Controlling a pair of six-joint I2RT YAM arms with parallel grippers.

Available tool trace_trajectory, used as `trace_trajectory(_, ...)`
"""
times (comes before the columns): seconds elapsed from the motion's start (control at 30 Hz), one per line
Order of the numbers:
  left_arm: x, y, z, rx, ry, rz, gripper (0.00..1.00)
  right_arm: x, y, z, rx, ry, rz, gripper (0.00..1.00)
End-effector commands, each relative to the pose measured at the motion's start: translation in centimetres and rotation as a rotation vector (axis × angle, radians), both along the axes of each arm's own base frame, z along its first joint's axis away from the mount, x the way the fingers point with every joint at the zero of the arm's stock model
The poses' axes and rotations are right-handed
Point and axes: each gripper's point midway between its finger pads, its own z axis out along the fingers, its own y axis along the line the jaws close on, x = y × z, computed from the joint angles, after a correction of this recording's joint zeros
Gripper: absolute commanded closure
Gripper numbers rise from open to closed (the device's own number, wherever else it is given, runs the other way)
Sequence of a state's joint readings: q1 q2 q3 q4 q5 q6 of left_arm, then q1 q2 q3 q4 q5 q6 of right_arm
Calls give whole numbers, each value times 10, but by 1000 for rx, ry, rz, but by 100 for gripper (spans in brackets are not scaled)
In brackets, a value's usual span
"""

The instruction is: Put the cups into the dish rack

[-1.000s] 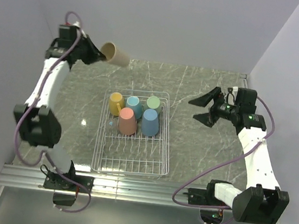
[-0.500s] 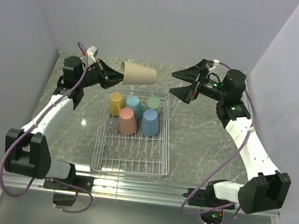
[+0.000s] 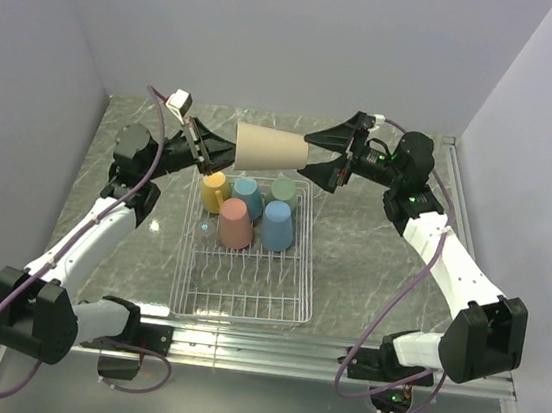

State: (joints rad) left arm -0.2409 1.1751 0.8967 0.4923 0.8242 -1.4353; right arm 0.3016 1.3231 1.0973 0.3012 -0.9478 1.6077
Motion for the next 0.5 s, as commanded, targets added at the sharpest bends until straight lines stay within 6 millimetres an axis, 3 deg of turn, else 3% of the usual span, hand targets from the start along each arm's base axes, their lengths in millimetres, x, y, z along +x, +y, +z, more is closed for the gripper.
trace_trajectory(0.0, -9, -3, 15, -31, -63, -4, 100, -4, 1, 15, 32, -53, 10, 2)
trace_trajectory(0.3, -5, -19, 3, -38, -35, -12, 100, -17, -2, 27, 66, -53, 28, 4)
trace_trajectory(0.47, -3, -27, 2, -17, -34, -9, 100, -27, -4, 33, 78, -59, 41, 15)
